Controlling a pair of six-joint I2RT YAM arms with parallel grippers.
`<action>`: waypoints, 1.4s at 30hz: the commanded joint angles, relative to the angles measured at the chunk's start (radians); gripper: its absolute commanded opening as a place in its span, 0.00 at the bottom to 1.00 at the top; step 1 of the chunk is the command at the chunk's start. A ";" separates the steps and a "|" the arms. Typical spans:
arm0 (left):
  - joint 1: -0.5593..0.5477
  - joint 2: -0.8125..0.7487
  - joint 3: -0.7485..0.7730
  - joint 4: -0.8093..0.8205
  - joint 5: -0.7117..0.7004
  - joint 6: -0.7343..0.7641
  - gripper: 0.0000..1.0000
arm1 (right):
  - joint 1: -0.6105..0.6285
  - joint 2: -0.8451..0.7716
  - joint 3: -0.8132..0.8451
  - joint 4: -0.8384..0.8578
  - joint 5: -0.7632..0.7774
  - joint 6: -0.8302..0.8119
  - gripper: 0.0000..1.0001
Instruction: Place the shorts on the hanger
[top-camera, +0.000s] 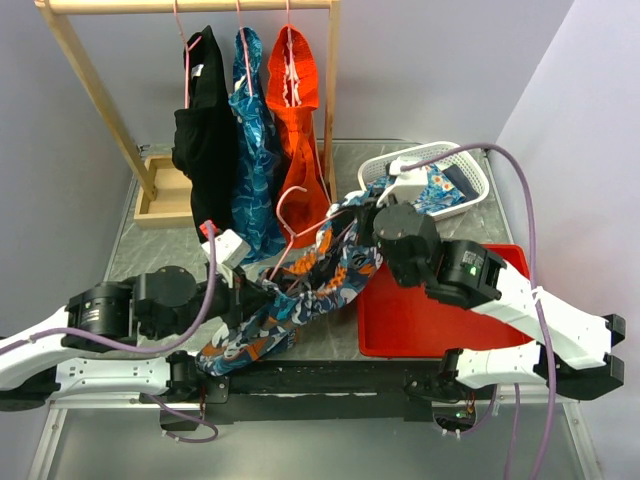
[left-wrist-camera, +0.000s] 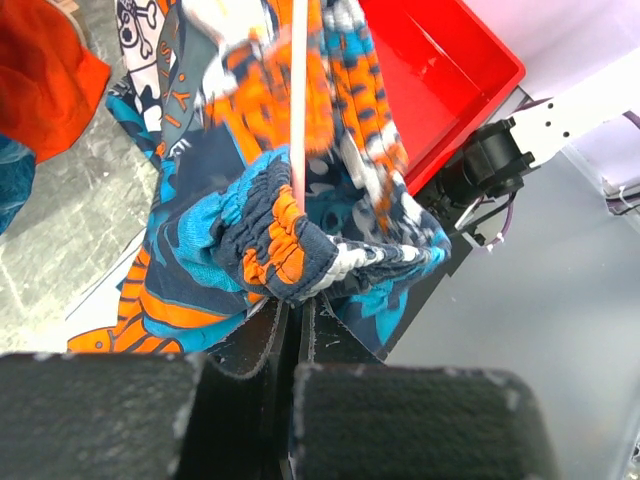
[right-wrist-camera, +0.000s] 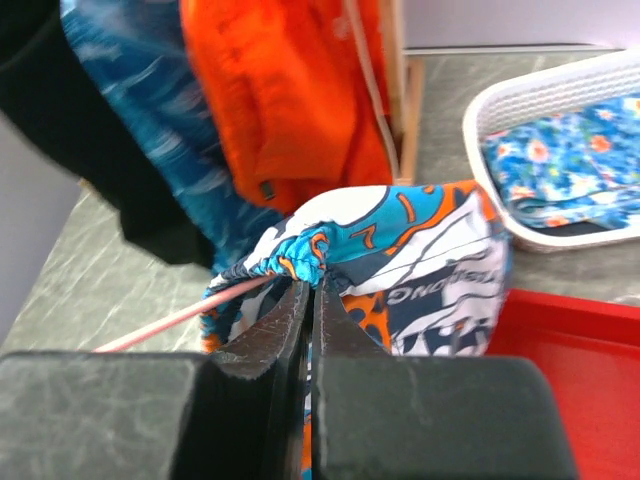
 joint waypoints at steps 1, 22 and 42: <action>0.002 -0.023 0.054 -0.026 0.002 0.028 0.01 | -0.050 -0.016 0.076 0.002 -0.032 -0.034 0.03; 0.002 -0.158 0.103 -0.204 -0.026 0.015 0.01 | -0.108 0.076 0.285 0.065 -0.268 -0.171 0.79; 0.076 -0.315 0.322 -0.197 0.136 0.157 0.01 | -0.714 0.242 -0.077 0.618 -1.066 0.160 0.79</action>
